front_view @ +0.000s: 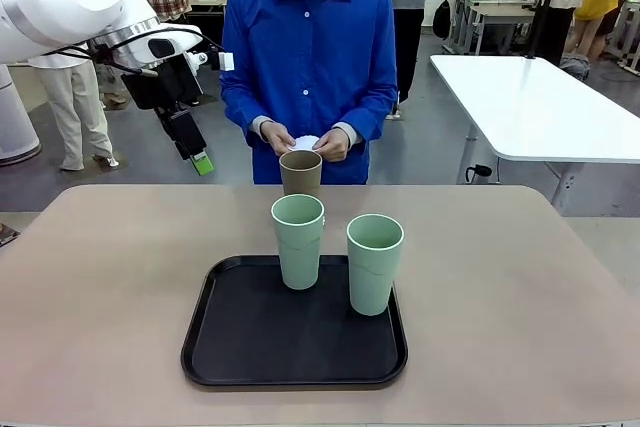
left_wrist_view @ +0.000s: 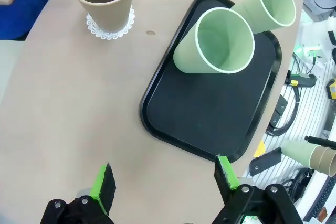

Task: Place coasters on the table and set cups on them.
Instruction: Take one Reusable plastic cup from the Flat Tray and place it on a coaster set by the human.

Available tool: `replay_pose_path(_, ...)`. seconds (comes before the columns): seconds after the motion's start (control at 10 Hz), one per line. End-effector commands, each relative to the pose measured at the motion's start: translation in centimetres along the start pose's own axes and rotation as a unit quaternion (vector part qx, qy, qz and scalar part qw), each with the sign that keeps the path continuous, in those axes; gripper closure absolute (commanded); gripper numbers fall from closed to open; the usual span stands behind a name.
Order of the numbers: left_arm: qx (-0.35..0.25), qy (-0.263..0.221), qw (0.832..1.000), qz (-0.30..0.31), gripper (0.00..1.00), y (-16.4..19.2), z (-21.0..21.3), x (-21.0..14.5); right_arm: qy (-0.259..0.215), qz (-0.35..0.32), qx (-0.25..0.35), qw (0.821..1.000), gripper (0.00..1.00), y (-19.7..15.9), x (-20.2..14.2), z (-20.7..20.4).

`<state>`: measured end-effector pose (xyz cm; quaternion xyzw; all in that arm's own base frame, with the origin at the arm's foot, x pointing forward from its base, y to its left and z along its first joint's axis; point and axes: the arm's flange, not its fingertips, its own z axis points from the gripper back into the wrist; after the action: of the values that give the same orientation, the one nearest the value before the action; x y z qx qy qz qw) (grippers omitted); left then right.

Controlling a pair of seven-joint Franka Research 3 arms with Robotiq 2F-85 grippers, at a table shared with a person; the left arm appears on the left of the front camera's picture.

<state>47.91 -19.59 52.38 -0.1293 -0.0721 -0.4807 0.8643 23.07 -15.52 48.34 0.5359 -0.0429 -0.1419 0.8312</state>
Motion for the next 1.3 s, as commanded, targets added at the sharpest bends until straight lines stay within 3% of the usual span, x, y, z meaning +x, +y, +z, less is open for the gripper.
replay_pose_path(0.0, 0.0, 0.0, 1.0, 0.0, 0.0, 0.0, 0.0, 0.0, 0.001, 0.003, 0.011, 1.0, 0.0, 0.1, 0.1, 0.0)
replay_pose_path(0.2, 0.02, 0.006, 0.995, 0.093, 0.0, 0.4, 0.9, -5.5, 0.001, 0.003, 0.011, 1.0, 0.0, 0.1, 0.1, 0.0)
replay_pose_path(0.4, -0.007, -0.002, 0.988, 0.154, 0.0, 1.5, -1.3, -12.0, 0.001, 0.003, 0.011, 1.0, 0.0, 0.1, 0.1, 0.0)
replay_pose_path(0.6, 0.017, 0.027, 0.975, 0.222, 0.0, 1.3, -1.8, -16.4, 0.001, 0.003, 0.011, 1.0, 0.0, 0.1, 0.1, 0.0)
replay_pose_path(0.9, 0.082, 0.0, 0.958, 0.274, 0.0, 0.7, -1.6, -19.1, 0.001, 0.003, 0.011, 1.0, 0.0, 0.1, 0.1, 0.0)
replay_pose_path(1.0, 0.017, 0.02, 0.969, 0.245, 0.0, 2.0, -2.2, -19.0, 0.001, 0.003, 0.011, 1.0, 0.0, 0.1, 0.1, 0.0)
replay_pose_path(1.1, 0.039, 0.008, 0.964, 0.262, 0.0, 1.6, -1.7, -19.5, 0.001, 0.003, 0.011, 1.0, 0.0, 0.1, 0.1, 0.0)
replay_pose_path(1.2, -0.095, -0.105, 0.968, 0.208, 0.0, 2.4, 0.1, -21.1, 0.001, 0.003, 0.011, 1.0, 0.0, 0.1, 0.1, 0.0)
